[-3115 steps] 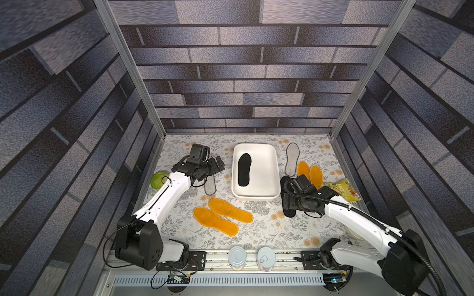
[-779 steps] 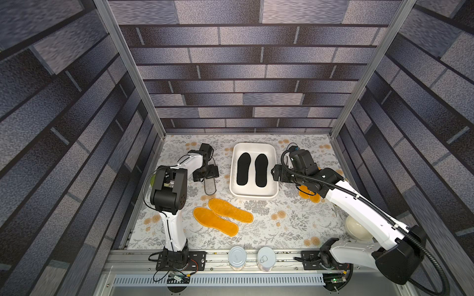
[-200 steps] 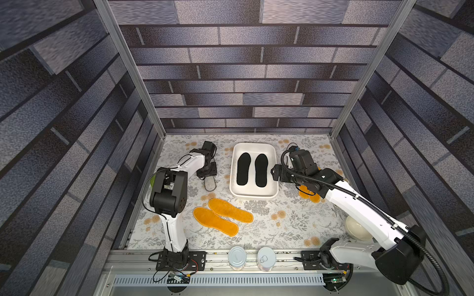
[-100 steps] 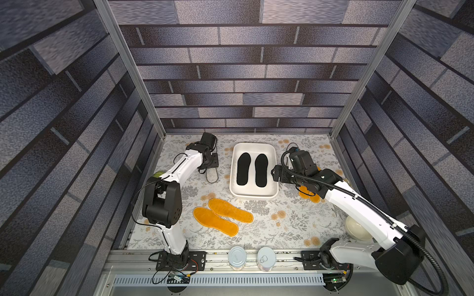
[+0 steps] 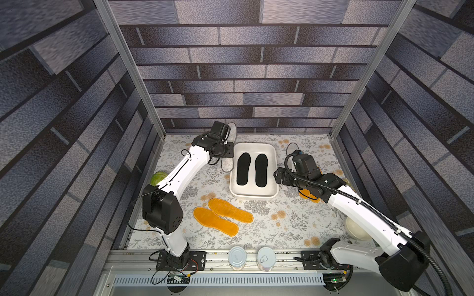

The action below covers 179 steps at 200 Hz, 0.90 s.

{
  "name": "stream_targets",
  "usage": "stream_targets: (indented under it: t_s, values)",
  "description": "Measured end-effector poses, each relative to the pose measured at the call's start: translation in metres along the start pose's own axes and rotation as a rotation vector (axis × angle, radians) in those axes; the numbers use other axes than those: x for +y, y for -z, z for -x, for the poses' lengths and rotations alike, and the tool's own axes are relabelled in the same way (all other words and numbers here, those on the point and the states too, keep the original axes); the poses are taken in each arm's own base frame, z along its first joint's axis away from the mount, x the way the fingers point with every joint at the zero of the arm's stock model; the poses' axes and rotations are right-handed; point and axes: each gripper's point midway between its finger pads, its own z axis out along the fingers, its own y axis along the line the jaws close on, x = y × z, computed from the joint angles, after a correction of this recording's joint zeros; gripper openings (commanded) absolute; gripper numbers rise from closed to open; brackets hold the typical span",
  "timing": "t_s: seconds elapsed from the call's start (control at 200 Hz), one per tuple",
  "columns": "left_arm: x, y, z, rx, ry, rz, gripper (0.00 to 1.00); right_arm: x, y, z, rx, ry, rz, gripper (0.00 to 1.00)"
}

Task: Put the insoles into the storage box
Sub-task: Pick up the insole from the center of the board, then place the insole in the storage box.

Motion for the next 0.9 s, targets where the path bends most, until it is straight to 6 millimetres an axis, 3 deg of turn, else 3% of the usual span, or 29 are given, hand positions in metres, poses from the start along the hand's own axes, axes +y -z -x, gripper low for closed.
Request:
stream_targets:
  t_s: [0.135,0.286,0.611,0.897]
  values:
    - [-0.026,-0.005,0.003,0.006,-0.043,-0.051,0.56,-0.003,0.002,-0.002,-0.001,-0.006,-0.002,0.93]
    - [-0.042,-0.028,-0.008,0.059,-0.074,-0.077,0.56,-0.007,0.007,-0.002,-0.018,-0.015,-0.002,0.93]
    - [-0.053,-0.079,-0.036,0.186,-0.12,-0.056,0.56,-0.012,0.012,-0.003,-0.028,-0.024,-0.003,0.94]
    - [-0.054,-0.101,-0.057,0.25,-0.149,-0.02,0.57,-0.013,0.011,-0.003,-0.028,-0.027,-0.007,0.94]
